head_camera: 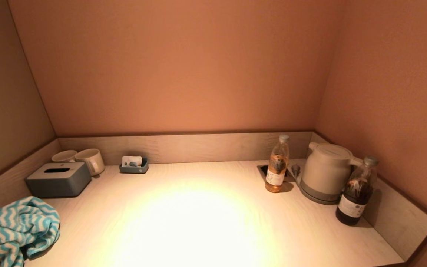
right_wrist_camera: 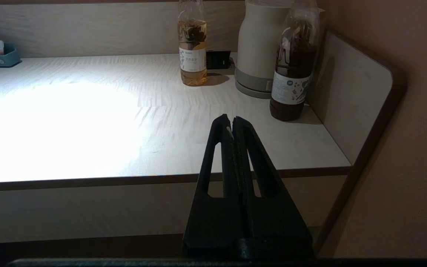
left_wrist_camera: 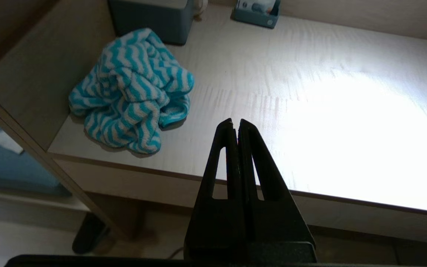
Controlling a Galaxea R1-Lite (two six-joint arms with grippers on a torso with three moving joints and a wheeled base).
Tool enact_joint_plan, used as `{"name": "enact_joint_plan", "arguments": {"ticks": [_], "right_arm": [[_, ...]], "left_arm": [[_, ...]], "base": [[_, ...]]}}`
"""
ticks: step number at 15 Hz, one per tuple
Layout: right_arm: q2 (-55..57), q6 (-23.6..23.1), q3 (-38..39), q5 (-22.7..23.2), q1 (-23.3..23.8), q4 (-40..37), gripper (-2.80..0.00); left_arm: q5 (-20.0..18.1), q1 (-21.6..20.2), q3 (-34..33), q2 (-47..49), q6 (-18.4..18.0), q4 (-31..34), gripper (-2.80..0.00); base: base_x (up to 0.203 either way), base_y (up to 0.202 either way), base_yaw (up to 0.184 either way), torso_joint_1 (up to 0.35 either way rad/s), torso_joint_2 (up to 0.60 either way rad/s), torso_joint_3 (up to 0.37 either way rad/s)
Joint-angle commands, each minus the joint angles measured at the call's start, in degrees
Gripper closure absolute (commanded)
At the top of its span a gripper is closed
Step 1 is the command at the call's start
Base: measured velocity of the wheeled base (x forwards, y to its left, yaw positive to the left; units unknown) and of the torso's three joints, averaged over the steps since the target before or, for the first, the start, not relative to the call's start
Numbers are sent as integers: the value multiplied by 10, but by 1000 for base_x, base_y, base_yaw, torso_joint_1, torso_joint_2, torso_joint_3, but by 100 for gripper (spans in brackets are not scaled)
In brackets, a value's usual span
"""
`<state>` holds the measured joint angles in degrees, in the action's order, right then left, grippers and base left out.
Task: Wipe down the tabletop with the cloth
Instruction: Pick up the tablecloth
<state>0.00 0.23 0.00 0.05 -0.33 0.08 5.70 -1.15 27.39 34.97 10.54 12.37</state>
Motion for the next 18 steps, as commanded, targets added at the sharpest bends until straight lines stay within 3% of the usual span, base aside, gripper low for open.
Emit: {"name": "enact_joint_plan", "arguments": {"ticks": [1, 4, 7, 12, 15, 16, 18], "right_arm": [[0, 0, 0, 0, 0, 0, 0], [0, 0, 0, 0, 0, 0, 0], [0, 0, 0, 0, 0, 0, 0], [0, 0, 0, 0, 0, 0, 0], [0, 0, 0, 0, 0, 0, 0], [0, -1, 0, 0, 0, 0, 0], [0, -1, 0, 0, 0, 0, 0]], "left_arm": [[14, -13, 68, 211, 29, 10, 0], [52, -61, 224, 437, 86, 65, 0], [76, -117, 343, 580, 125, 134, 0], [107, -156, 420, 720, 137, 183, 0], [113, -163, 432, 752, 135, 191, 0], [113, -166, 437, 762, 135, 191, -280], [113, -173, 445, 770, 139, 191, -280]], "base": [[0, 0, 0, 0, 0, 0], [0, 0, 0, 0, 0, 0], [0, 0, 0, 0, 0, 0], [0, 0, 0, 0, 0, 0], [0, 0, 0, 0, 0, 0], [0, 0, 0, 0, 0, 0], [0, 0, 0, 0, 0, 0]]}}
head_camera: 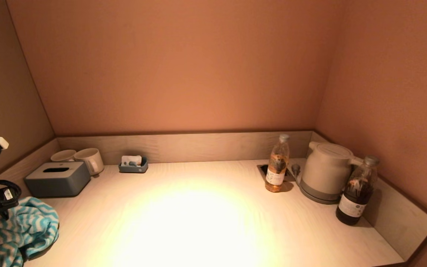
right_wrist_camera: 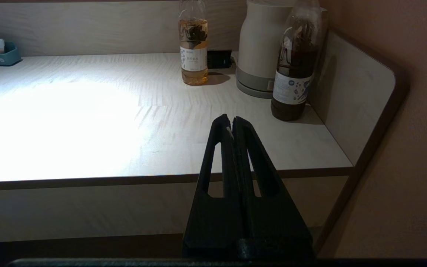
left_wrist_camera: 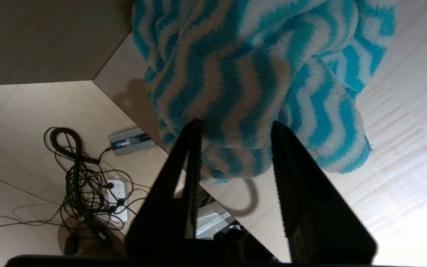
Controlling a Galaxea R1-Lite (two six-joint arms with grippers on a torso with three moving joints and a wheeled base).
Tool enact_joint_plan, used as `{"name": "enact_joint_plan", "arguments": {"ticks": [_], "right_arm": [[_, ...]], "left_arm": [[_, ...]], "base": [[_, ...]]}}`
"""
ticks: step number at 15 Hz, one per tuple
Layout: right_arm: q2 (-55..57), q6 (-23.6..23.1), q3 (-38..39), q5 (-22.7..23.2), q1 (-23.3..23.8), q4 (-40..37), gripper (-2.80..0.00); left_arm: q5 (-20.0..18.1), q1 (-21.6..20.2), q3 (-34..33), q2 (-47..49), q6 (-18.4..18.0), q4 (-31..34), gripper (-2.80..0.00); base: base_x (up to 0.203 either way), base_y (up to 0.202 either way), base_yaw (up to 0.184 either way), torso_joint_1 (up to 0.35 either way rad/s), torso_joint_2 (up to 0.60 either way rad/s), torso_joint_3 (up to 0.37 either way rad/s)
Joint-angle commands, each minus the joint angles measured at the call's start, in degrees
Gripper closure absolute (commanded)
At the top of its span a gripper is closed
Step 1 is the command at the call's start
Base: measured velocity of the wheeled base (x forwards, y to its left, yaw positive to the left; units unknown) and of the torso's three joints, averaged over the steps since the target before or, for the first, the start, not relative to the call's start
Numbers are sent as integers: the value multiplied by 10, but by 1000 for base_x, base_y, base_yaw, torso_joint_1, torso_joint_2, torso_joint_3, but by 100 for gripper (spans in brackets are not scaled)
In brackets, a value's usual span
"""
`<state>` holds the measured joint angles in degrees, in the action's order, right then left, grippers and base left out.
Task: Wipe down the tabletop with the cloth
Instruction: Pick up the tablecloth
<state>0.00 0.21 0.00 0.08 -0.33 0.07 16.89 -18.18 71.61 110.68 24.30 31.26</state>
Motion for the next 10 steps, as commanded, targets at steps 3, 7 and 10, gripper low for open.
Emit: {"name": "enact_joint_plan", "arguments": {"ticks": [3, 7, 10], "right_arm": [[0, 1, 0, 0, 0, 0, 0], [0, 1, 0, 0, 0, 0, 0], [0, 1, 0, 0, 0, 0, 0]], "left_arm": [[-5, -3, -5, -11, 1, 5, -280], [-9, -1, 1, -75, -2, 29, -280], [-9, 0, 7, -92, -8, 35, -280]], "base": [[0, 0, 0, 0, 0, 0], [0, 0, 0, 0, 0, 0], [0, 0, 0, 0, 0, 0]]}}
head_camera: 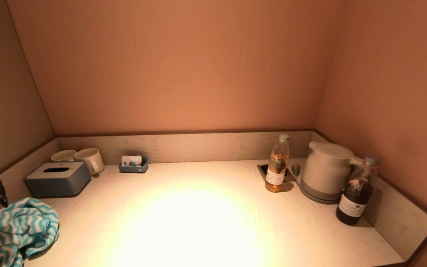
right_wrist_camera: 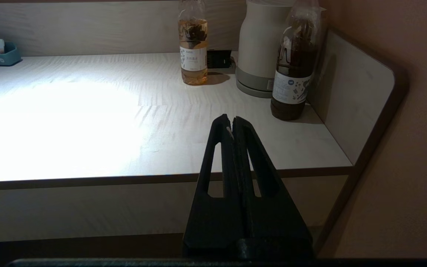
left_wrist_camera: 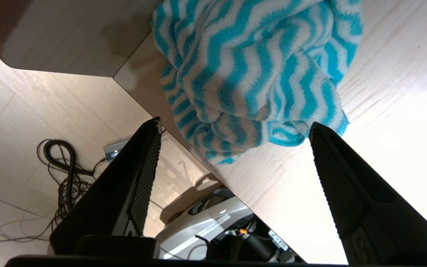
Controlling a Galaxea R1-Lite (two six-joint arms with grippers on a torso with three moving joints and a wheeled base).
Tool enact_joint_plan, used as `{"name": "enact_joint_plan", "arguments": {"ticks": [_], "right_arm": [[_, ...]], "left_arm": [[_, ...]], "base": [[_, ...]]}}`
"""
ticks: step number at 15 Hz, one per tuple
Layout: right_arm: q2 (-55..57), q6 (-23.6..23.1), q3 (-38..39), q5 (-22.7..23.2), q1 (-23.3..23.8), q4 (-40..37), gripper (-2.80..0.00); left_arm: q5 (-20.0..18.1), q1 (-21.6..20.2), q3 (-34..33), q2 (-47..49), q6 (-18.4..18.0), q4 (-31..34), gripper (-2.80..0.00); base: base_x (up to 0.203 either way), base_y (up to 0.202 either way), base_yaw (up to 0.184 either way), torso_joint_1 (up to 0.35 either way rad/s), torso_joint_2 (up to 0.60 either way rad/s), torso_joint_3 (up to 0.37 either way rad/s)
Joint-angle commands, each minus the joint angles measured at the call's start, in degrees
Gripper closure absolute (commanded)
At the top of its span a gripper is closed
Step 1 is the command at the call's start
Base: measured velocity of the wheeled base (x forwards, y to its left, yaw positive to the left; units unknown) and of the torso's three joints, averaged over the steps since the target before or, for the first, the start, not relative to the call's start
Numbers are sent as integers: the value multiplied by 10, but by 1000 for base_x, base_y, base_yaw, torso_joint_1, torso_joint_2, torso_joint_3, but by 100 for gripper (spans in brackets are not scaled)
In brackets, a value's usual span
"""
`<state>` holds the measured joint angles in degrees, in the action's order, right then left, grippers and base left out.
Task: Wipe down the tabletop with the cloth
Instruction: Pick up the tablecloth
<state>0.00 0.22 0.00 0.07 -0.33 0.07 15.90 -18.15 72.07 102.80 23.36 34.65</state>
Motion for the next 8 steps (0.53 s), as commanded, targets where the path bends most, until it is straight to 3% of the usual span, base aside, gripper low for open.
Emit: {"name": "enact_joint_plan", "arguments": {"ticks": [1, 8], "right_arm": [[0, 0, 0, 0, 0, 0, 0], [0, 0, 0, 0, 0, 0, 0]], "left_arm": [[1, 0, 6, 3, 1, 1, -280], [-9, -7, 35, 88, 4, 2, -280]], "base": [[0, 0, 0, 0, 0, 0], [0, 0, 0, 0, 0, 0]]}}
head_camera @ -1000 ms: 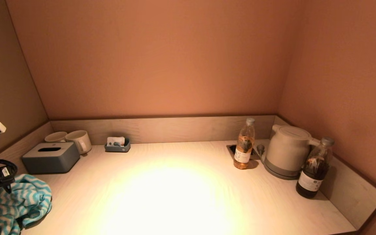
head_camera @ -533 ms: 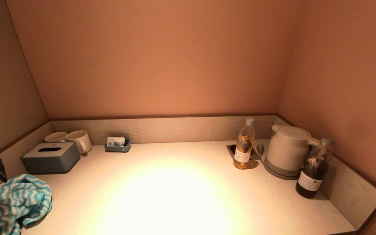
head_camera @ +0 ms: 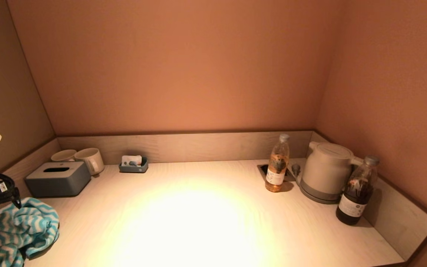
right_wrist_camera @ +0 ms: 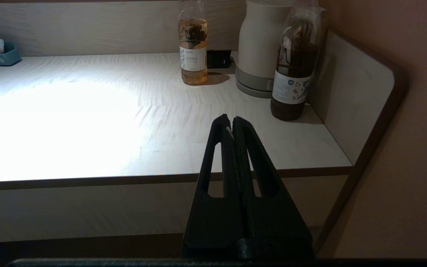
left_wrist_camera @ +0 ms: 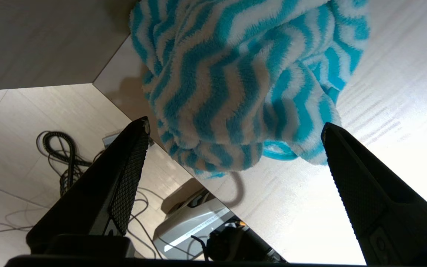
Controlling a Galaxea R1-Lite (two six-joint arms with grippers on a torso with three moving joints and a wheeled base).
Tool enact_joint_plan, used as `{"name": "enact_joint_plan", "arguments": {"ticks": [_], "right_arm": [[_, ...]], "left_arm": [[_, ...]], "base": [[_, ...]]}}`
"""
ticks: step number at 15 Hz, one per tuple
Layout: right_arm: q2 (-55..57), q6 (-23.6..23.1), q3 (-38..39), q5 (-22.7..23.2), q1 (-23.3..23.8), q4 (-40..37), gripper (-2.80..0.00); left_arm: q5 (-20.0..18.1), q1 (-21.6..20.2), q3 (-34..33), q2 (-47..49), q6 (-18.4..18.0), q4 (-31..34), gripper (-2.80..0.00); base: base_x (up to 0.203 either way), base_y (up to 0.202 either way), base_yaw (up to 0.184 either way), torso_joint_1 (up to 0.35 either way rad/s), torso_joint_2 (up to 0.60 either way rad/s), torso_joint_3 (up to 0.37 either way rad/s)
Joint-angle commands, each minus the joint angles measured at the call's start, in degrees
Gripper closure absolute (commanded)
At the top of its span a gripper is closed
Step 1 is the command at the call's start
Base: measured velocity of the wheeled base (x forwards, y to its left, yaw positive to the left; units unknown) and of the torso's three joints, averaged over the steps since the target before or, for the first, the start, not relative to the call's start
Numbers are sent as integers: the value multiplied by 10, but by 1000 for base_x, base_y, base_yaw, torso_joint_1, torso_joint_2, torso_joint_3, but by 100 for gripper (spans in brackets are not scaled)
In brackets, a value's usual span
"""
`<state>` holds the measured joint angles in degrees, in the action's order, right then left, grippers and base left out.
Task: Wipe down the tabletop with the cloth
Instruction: Pick up the tablecloth
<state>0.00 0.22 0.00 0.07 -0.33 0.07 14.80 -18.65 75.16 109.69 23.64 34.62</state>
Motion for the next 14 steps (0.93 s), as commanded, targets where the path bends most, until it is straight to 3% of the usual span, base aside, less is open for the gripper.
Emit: {"name": "enact_joint_plan", "arguments": {"ticks": [1, 14], "right_arm": [[0, 0, 0, 0, 0, 0, 0], [0, 0, 0, 0, 0, 0, 0]], "left_arm": [[1, -6, 7, 30, 2, 3, -280], [-3, -30, 9, 108, 0, -3, -280]], "base": [[0, 0, 0, 0, 0, 0], [0, 0, 0, 0, 0, 0]]}}
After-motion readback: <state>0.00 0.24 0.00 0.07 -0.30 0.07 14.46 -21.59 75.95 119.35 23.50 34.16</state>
